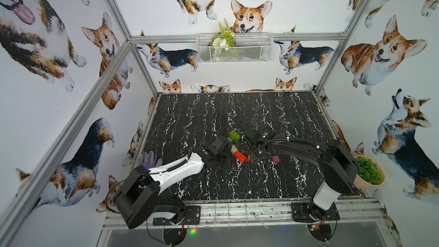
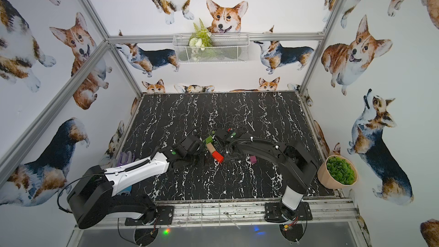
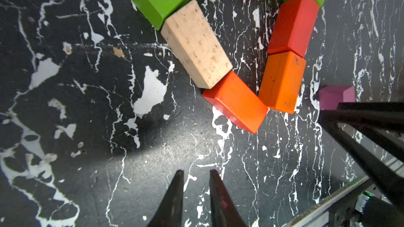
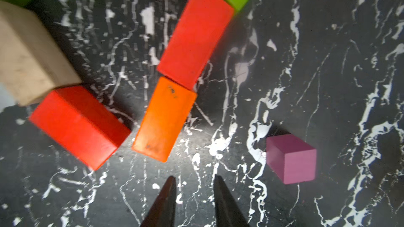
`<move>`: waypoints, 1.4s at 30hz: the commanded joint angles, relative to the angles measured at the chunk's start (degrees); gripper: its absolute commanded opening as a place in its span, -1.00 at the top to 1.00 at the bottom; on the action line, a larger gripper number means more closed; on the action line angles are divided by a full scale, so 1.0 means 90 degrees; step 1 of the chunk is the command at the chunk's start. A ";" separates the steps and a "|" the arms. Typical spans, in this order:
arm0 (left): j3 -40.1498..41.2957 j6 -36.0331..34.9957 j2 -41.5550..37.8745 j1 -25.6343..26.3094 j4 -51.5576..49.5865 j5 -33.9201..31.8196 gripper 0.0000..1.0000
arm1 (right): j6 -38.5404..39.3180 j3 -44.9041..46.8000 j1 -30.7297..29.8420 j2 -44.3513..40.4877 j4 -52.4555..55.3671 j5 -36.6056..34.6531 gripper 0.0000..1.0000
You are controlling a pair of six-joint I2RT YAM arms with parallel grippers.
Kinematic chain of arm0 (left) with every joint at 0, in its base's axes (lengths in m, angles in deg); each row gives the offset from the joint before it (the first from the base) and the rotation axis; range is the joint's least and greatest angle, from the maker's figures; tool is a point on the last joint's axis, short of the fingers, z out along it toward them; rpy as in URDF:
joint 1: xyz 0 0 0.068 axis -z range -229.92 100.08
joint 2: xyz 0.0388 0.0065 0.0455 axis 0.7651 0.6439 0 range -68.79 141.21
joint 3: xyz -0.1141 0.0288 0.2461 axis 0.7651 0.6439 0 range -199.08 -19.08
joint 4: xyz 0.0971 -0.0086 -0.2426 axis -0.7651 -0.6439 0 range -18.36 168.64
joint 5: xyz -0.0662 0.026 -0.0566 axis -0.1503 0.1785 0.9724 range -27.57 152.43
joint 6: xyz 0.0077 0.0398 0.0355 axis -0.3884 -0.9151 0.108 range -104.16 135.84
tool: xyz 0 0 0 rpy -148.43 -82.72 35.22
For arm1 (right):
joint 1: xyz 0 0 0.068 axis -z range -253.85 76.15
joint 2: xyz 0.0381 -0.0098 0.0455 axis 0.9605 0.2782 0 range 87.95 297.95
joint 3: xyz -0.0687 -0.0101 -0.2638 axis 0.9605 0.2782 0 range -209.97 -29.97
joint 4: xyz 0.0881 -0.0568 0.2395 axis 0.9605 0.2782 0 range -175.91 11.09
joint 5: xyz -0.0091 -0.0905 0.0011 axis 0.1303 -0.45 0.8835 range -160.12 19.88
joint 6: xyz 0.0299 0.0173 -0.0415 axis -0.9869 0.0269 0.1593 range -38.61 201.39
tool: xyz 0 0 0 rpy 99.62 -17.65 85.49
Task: Assemble a heart with building blocks
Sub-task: Assemble the building block at the center of the board, then pick up the building block from the center of the board.
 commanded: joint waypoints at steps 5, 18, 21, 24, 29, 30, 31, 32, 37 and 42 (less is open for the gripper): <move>0.0018 -0.0036 0.0043 -0.0017 -0.0037 -0.0090 0.50 | 0.0054 0.0081 0.0230 0.0115 0.0109 0.0007 0.59; 0.0077 0.0052 0.0317 -0.0021 0.0374 0.0201 0.51 | 0.0405 0.1061 0.1313 -0.1394 0.0750 -0.0492 -0.43; 0.0106 0.0081 0.0241 -0.0023 0.0372 0.0159 0.51 | 0.0522 0.1253 0.1543 -0.1272 0.0553 -0.0209 -0.41; 0.0125 0.0074 0.0140 -0.0024 0.0309 0.0105 0.51 | 0.0603 0.1394 0.1636 -0.1157 0.0228 0.0032 -0.30; 0.0222 0.0078 -0.0023 -0.0027 0.0199 0.0038 0.51 | 0.0650 0.1348 0.1636 -0.1023 0.0081 0.0170 -0.27; 0.0240 0.0071 -0.0047 -0.0033 0.0183 0.0022 0.51 | 0.0654 0.1334 0.1636 -0.1037 0.0088 0.0168 -0.27; 0.0255 0.0071 -0.0075 -0.0039 0.0155 0.0011 0.51 | 0.0663 0.1328 0.1636 -0.1056 0.0091 0.0174 -0.27; 0.0261 0.0067 -0.0096 -0.0035 0.0142 0.0001 0.50 | 0.0664 0.1326 0.1636 -0.1078 0.0114 0.0167 -0.27; 0.0266 0.0061 -0.0175 -0.0054 0.0112 -0.0029 0.50 | 0.0760 0.1421 0.1616 -0.1267 -0.0061 0.0442 -0.33; 0.0223 0.0049 -0.0146 -0.0077 0.0060 -0.0018 0.50 | 0.0801 0.1477 0.1616 -0.1001 -0.0278 0.0639 -0.29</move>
